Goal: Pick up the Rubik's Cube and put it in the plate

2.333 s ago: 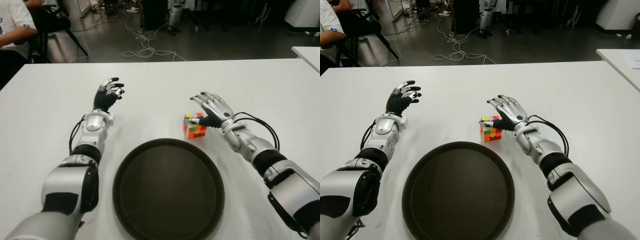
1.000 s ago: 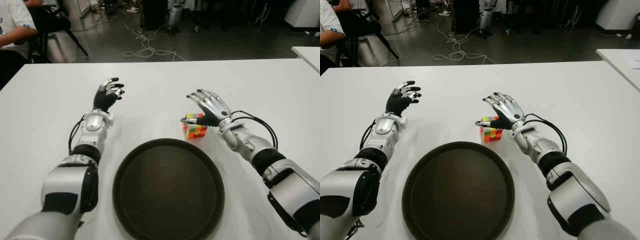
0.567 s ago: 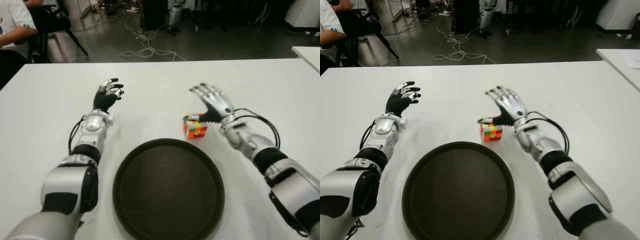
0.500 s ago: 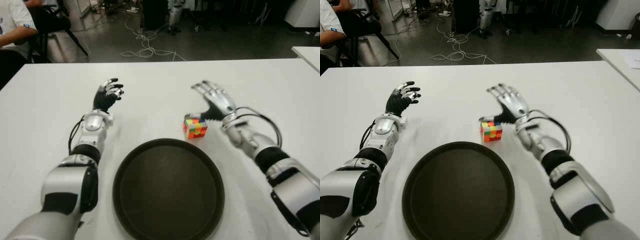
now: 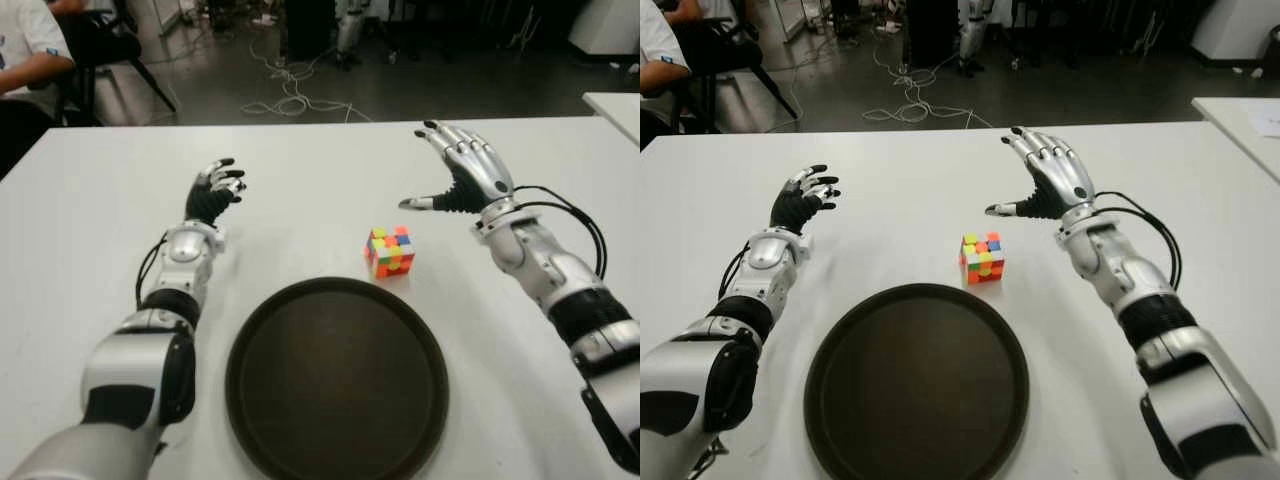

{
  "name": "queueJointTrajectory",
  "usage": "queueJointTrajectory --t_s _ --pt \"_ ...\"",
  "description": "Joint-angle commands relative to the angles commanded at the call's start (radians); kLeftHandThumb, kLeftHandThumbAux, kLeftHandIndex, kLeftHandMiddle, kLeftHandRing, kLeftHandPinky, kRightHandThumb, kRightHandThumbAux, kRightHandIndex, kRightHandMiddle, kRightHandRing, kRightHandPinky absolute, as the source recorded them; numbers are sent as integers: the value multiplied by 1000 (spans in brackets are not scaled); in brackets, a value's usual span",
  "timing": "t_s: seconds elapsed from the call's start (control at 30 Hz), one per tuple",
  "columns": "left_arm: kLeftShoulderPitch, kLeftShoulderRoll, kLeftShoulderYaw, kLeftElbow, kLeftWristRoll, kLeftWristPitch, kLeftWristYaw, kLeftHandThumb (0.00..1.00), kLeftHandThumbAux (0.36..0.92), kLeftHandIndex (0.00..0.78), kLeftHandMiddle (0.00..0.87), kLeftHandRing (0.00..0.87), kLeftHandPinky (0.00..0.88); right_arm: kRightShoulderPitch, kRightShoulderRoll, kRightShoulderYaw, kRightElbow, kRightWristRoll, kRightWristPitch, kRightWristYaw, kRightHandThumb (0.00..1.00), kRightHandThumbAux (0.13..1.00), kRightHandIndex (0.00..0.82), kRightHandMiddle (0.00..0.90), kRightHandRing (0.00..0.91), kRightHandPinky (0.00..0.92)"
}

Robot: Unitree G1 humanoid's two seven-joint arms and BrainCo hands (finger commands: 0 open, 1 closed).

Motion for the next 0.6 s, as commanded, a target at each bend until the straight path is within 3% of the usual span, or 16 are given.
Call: queueJointTrajectory --t_s 0.2,0.6 --pt "0 -1 3 0 -3 0 -3 484 711 203 286 305 327 34 -23 -18 -95 -11 35 61 0 455 32 104 91 87" --pt "1 -4 4 -1 -5 0 -1 516 708 204 296 310 334 87 -57 -17 -266 -22 95 241 0 422 32 99 89 113"
